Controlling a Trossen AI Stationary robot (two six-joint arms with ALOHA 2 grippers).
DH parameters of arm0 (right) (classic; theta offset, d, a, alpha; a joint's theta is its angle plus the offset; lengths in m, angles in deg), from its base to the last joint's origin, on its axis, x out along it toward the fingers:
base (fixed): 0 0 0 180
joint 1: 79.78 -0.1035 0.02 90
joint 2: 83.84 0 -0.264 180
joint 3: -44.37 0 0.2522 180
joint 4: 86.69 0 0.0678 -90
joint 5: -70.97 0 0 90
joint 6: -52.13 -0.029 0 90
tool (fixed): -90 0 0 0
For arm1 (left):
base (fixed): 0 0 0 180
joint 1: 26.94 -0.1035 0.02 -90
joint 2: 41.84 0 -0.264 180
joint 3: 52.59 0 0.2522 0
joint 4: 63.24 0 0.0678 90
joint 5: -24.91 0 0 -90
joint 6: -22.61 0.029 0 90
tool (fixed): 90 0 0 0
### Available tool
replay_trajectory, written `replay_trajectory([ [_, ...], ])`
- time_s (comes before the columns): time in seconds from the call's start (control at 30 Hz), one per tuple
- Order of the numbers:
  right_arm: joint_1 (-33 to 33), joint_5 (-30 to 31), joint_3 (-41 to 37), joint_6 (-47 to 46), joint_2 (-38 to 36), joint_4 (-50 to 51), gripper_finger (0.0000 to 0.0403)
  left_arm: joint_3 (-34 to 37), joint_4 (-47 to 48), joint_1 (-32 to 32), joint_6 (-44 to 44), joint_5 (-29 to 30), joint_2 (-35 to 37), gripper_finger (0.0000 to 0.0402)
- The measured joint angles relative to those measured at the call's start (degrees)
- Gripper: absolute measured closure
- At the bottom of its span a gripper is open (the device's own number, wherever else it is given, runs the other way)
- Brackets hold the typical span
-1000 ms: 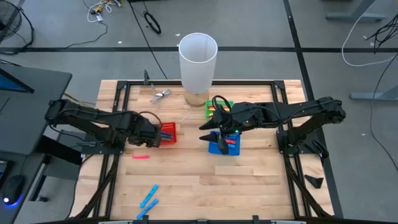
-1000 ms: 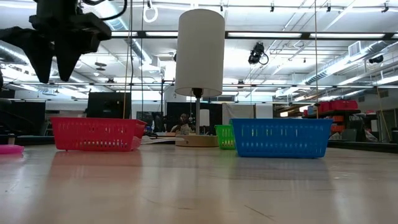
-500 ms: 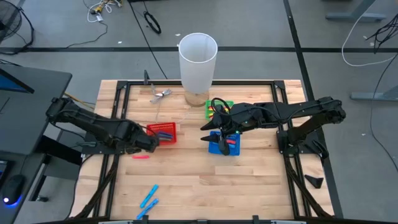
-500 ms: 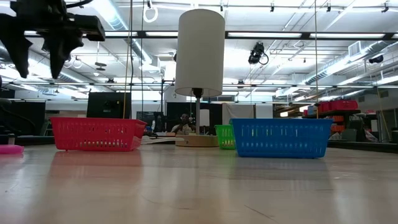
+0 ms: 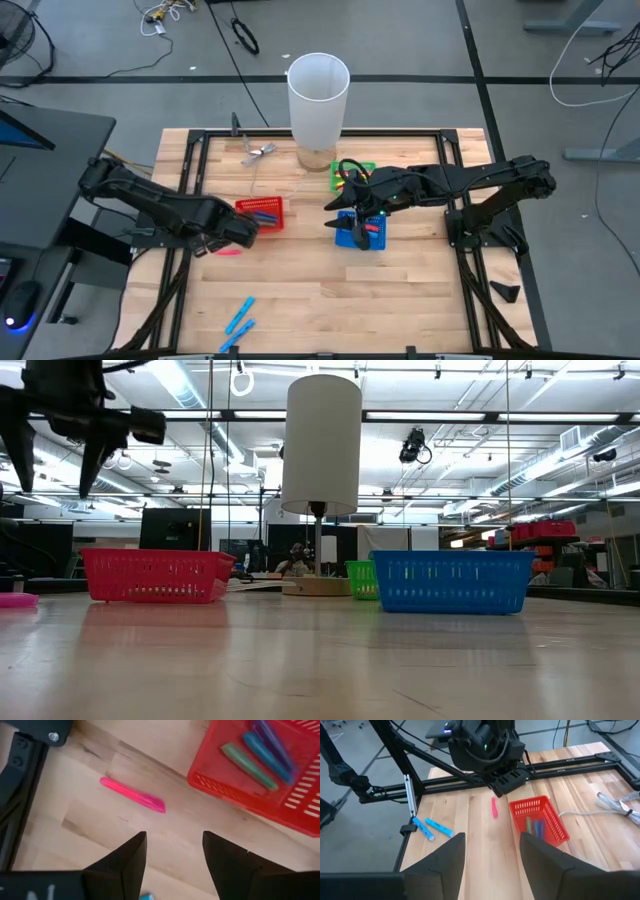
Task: Pick & Place Markers
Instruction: Put the small pink pen into the red bin
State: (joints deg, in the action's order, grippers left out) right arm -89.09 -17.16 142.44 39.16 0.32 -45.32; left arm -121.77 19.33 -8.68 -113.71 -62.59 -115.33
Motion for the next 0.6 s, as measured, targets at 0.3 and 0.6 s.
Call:
replay_trajectory([
  [0.3,-0.01,-3.36,-0.01,0.0,0.0,0.54,0.0214,0.02,3.76,0.03,-3.07,-7.26,-6.61,0.0206],
  [0.6,-0.01,-4.35,-0.01,0.47,0.0,3.44,0.0214,0.02,10.14,-0.04,-4.08,-7.47,-8.62,0.0196],
])
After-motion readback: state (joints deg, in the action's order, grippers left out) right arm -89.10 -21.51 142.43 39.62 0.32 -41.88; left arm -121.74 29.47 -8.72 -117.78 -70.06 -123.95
